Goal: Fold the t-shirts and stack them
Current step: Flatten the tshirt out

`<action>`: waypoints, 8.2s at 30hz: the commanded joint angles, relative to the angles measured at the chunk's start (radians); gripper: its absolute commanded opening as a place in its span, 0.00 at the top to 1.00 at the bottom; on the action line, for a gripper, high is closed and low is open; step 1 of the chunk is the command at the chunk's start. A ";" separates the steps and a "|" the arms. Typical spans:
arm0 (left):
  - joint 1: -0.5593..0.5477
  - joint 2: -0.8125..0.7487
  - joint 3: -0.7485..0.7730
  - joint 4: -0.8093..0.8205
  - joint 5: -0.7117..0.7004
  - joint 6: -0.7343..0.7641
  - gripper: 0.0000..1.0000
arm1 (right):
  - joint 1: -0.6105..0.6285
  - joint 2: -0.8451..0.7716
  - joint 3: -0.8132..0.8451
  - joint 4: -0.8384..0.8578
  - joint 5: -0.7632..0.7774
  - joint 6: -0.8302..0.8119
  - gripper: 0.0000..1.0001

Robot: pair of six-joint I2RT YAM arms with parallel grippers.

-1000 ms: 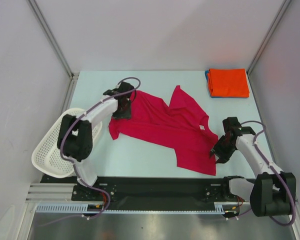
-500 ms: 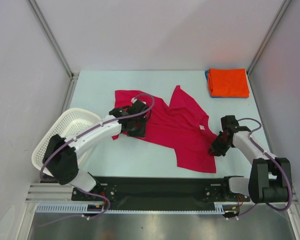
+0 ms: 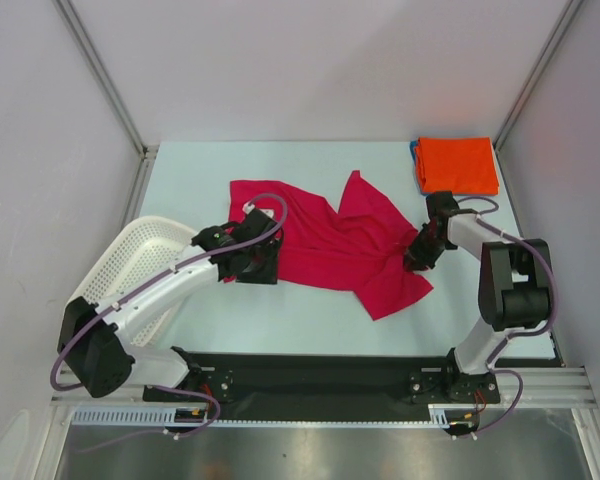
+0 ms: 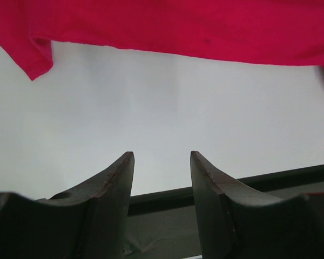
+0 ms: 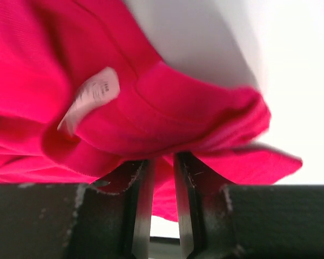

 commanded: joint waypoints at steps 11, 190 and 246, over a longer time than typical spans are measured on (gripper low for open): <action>0.015 0.081 0.104 0.067 0.076 0.057 0.47 | -0.168 -0.259 -0.044 -0.172 0.017 -0.131 0.62; 0.388 -0.528 0.879 0.211 0.107 0.297 1.00 | -0.076 -0.754 1.432 -0.034 0.269 -0.349 1.00; 0.637 0.842 0.674 0.655 0.102 0.126 1.00 | -0.074 0.305 0.652 0.755 0.258 -0.403 1.00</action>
